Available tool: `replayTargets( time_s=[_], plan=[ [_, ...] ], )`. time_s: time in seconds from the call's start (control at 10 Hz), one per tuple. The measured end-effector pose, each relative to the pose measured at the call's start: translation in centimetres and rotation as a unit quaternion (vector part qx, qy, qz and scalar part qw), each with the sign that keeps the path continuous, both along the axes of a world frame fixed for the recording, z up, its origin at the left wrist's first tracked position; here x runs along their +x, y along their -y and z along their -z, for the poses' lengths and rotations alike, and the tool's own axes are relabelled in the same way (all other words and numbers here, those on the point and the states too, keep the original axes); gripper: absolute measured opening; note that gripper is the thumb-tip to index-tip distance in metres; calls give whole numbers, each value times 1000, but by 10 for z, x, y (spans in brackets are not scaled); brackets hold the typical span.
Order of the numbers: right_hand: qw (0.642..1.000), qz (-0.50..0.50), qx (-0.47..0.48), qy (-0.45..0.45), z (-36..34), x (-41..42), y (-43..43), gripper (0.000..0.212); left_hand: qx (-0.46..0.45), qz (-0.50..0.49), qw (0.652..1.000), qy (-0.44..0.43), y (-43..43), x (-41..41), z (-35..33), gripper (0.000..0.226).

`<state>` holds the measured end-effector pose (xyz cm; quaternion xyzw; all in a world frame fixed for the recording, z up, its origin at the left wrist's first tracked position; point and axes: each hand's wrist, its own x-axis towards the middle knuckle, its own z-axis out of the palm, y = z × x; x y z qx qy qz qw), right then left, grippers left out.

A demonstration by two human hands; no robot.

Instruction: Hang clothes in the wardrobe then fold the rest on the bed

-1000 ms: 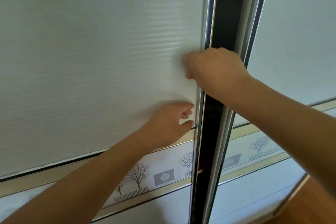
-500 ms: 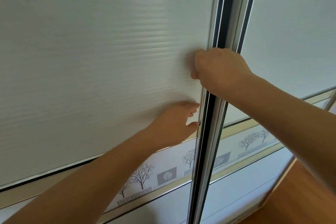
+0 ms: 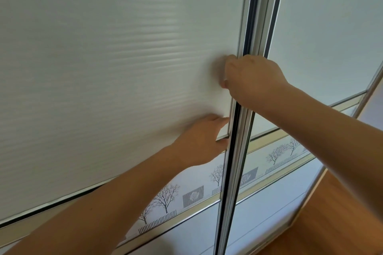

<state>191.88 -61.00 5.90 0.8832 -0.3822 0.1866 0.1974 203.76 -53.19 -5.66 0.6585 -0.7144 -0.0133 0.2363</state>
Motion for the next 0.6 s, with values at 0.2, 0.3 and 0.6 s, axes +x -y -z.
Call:
replayTargets(
  time_s=[0.2, 0.3, 0.6],
  plan=[
    [998, -31, 48, 24, 5, -9, -6, 21, 2, 10, 1000, -13, -14, -2, 5, 51],
    [994, -60, 86, 12, 14, -21, -17, 30, 29, 27, 999, -10, -21, -6, 11, 49],
    [964, 57, 236, -104, 64, -111, -14, 28, 134, 49, 989, 28, -17, -33, 37, 46]
  ],
)
